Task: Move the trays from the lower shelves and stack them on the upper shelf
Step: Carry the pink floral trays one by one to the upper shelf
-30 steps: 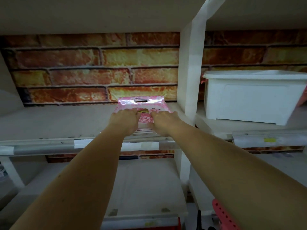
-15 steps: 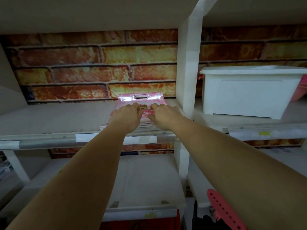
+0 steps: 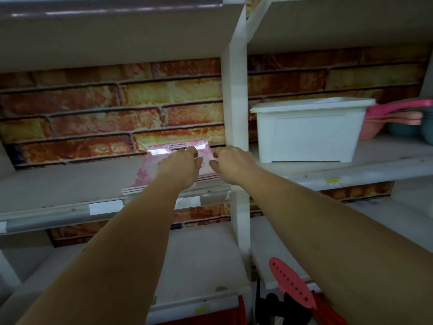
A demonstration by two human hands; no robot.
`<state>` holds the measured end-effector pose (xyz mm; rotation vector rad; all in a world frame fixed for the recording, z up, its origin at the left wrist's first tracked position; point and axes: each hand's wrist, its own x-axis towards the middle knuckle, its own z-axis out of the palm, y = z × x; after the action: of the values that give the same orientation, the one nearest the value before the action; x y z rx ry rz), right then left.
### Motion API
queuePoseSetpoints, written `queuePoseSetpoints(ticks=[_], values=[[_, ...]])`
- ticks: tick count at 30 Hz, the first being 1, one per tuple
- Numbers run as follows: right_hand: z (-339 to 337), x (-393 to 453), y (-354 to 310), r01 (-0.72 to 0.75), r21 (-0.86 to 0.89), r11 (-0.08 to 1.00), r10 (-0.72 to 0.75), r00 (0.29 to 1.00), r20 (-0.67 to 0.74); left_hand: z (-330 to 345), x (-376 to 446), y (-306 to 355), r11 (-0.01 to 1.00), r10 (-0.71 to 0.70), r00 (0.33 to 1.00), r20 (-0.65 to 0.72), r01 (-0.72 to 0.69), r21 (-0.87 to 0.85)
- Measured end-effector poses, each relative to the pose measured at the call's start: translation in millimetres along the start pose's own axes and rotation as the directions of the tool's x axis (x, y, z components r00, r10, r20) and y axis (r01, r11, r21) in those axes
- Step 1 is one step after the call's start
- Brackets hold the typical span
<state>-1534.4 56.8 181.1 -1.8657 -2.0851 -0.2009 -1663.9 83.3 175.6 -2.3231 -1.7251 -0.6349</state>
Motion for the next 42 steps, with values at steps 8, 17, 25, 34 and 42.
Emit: queuePoseSetpoints(ticks=[8,17,25,34,42], values=[[-21.6,-39.5,63.7,-0.207,-0.015,0.978,0.206,0.977,-0.051,8.6,6.8,76.4,0.979,0.169,0.986,0.004,-0.167,-0.12],[-47.7,-87.5,137.4,-0.421,-0.072,0.904,0.414,0.905,-0.094,20.2,4.5,174.4,0.913,0.365,0.931,0.013,-0.355,-0.201],[-69.5,-141.2,197.3,-0.59,-0.123,0.798,0.576,0.807,-0.132,34.7,-9.6,251.0,0.834,0.499,0.866,0.015,-0.475,-0.282],[-90.7,-207.8,254.7,-0.667,-0.099,0.738,0.651,0.744,-0.151,33.0,-35.2,335.5,0.776,0.574,0.819,0.016,-0.538,-0.329],[-122.5,-281.2,347.9,-0.722,-0.102,0.684,0.703,0.69,-0.172,33.2,-63.0,455.8,0.727,0.63,0.777,-0.008,-0.593,-0.346]])
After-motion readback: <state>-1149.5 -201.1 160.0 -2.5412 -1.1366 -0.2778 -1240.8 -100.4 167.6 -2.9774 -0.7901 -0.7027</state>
